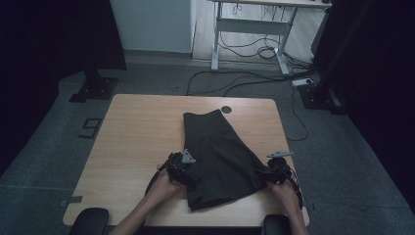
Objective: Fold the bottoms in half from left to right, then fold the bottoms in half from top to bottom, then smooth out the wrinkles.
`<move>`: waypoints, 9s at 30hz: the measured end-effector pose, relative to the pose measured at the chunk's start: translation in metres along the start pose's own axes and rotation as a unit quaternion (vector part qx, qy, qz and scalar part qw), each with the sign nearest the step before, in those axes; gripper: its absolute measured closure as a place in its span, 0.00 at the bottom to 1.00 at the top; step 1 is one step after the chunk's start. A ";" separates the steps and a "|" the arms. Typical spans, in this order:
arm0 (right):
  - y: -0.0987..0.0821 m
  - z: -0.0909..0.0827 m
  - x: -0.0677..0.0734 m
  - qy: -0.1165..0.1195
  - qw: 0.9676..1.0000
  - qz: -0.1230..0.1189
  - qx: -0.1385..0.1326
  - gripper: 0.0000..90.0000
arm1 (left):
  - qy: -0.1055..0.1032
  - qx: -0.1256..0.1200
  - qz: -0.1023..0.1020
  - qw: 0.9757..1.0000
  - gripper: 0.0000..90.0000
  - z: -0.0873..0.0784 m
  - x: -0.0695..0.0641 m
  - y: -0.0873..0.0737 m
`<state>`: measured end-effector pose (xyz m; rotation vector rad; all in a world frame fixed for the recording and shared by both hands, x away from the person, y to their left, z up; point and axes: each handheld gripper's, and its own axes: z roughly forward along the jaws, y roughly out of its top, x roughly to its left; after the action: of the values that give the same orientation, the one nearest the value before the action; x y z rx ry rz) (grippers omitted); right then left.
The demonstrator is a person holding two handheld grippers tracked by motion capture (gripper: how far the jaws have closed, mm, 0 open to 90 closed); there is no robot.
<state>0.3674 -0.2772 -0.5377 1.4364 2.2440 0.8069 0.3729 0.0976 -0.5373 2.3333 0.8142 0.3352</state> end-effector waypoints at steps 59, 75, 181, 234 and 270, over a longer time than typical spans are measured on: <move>0.028 0.028 0.090 0.093 0.993 -0.069 -0.014 0.29 | 0.030 -0.007 -0.090 0.995 0.04 -0.037 0.044 -0.055; 0.007 0.009 0.106 0.106 0.990 -0.093 -0.002 0.26 | -0.011 0.006 -0.058 0.998 0.07 -0.057 0.014 -0.071; 0.209 -0.021 0.088 0.084 0.971 -0.133 -0.178 0.84 | 0.088 -0.193 0.058 0.975 0.95 -0.104 0.113 0.094; 0.022 -0.007 0.067 0.118 0.987 -0.088 -0.073 0.34 | -0.004 -0.113 -0.035 0.993 0.38 -0.083 0.073 -0.060; 0.009 -0.002 0.133 0.085 0.991 -0.090 -0.045 0.20 | -0.008 -0.057 -0.013 0.998 0.24 -0.073 0.008 -0.070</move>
<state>0.3162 -0.1540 -0.5294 1.1422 2.3881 0.9892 0.3154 0.1804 -0.5258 2.2152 0.7962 0.3432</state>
